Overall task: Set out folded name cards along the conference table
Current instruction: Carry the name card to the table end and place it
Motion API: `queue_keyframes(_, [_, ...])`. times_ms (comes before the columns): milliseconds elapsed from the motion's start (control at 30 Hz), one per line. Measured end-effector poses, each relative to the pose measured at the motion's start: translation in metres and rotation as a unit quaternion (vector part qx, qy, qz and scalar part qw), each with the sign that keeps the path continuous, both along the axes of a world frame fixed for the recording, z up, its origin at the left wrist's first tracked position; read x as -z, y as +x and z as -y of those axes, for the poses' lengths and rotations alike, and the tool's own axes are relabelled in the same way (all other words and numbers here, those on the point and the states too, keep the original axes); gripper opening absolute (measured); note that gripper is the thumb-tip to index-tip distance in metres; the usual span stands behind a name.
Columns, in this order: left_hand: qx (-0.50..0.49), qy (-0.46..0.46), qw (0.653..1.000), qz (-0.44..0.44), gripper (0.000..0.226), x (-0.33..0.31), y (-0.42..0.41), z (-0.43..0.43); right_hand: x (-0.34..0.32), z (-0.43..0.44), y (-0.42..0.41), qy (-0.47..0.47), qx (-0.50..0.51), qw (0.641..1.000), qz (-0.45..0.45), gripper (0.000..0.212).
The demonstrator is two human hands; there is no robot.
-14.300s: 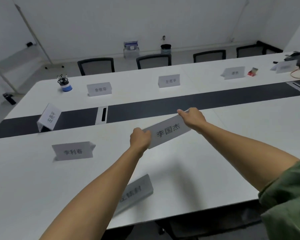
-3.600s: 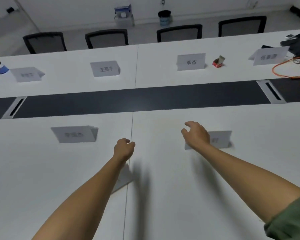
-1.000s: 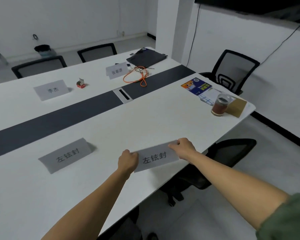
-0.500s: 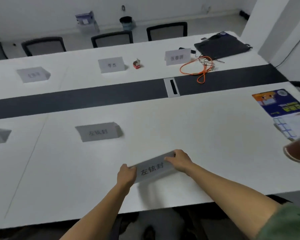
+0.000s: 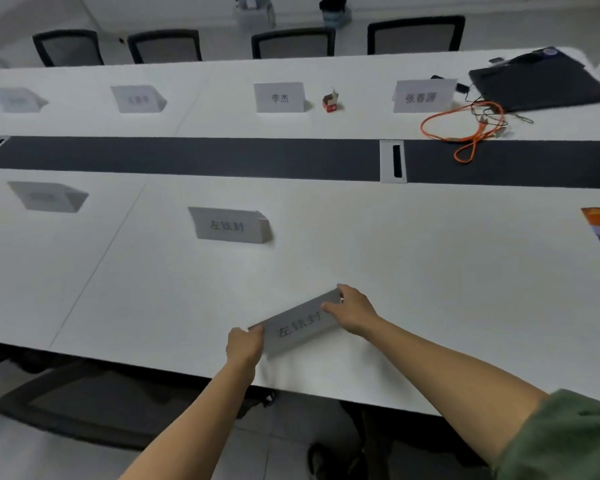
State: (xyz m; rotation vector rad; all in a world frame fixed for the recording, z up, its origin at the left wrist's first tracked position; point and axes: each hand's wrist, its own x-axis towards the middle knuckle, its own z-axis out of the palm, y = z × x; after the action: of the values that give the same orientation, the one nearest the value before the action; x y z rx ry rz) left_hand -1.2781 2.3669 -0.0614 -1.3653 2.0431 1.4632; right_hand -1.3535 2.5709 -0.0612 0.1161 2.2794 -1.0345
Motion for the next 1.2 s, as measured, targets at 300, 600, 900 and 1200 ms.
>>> queue_keyframes(300, [-0.010,0.013,0.999,-0.040,0.022,-0.027,0.009,-0.004,-0.020,0.012,0.015,-0.008,0.008,1.000,-0.009,0.078])
queue_keyframes(600, [0.133,-0.116,0.978,-0.112,0.023,-0.086,-0.009,-0.018,-0.071,-0.008,-0.007,-0.030,0.100,0.989,-0.104,0.022])
queue_keyframes(900, [0.238,-0.067,0.955,-0.163,0.027,-0.118,-0.071,-0.116,-0.131,-0.114,-0.042,0.008,0.188,0.968,-0.164,0.021])
queue_keyframes(1200, [0.299,0.004,0.945,-0.131,0.026,-0.101,-0.149,-0.235,-0.114,-0.240,-0.092,0.032,0.233,0.962,-0.140,0.021])
